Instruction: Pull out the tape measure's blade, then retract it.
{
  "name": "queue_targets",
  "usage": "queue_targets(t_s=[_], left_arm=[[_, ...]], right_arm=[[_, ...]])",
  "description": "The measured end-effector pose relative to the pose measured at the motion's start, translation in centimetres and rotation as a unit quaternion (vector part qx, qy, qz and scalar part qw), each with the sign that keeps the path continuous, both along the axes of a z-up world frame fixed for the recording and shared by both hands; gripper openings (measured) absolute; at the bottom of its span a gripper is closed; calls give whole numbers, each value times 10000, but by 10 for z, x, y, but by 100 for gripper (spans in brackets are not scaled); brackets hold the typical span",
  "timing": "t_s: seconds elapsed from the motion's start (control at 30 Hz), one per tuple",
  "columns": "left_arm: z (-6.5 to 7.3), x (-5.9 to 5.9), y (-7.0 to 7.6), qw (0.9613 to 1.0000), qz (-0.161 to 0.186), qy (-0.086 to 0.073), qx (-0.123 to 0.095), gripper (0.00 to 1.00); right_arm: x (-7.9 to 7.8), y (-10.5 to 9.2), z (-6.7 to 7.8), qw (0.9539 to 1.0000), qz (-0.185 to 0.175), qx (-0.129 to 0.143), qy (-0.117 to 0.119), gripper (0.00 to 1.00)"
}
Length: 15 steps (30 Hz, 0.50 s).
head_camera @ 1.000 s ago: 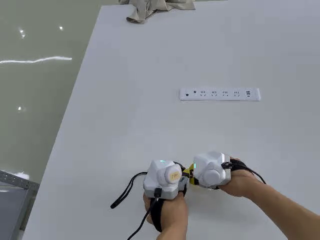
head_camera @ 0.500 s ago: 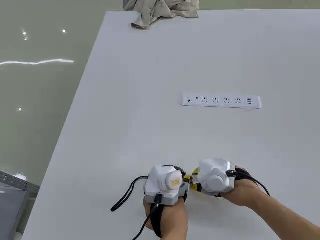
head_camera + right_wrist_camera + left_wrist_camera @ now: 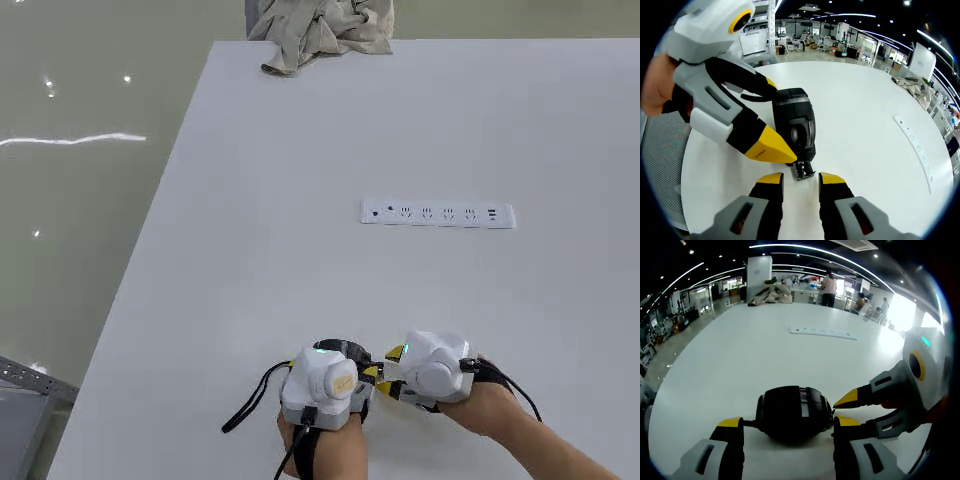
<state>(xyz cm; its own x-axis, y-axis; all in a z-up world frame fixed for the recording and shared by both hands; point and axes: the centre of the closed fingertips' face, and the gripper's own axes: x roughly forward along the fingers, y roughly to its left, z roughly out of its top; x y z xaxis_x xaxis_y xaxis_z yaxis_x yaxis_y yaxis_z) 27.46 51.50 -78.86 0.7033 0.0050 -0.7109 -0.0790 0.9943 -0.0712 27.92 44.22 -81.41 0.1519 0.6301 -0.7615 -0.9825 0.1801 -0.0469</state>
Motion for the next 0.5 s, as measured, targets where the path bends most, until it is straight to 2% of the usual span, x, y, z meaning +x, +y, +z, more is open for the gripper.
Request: queue_targets(t_s=[0.3, 0.5], left_arm=[[5, -7, 1, 9998, -166, -47, -35, 73], [8, -13, 2, 9995, -279, -73, -87, 73]], right_arm=[[0, -3, 13, 9976, -634, 268, 89, 31], [-4, -6, 17, 9957, -857, 338, 75, 31]])
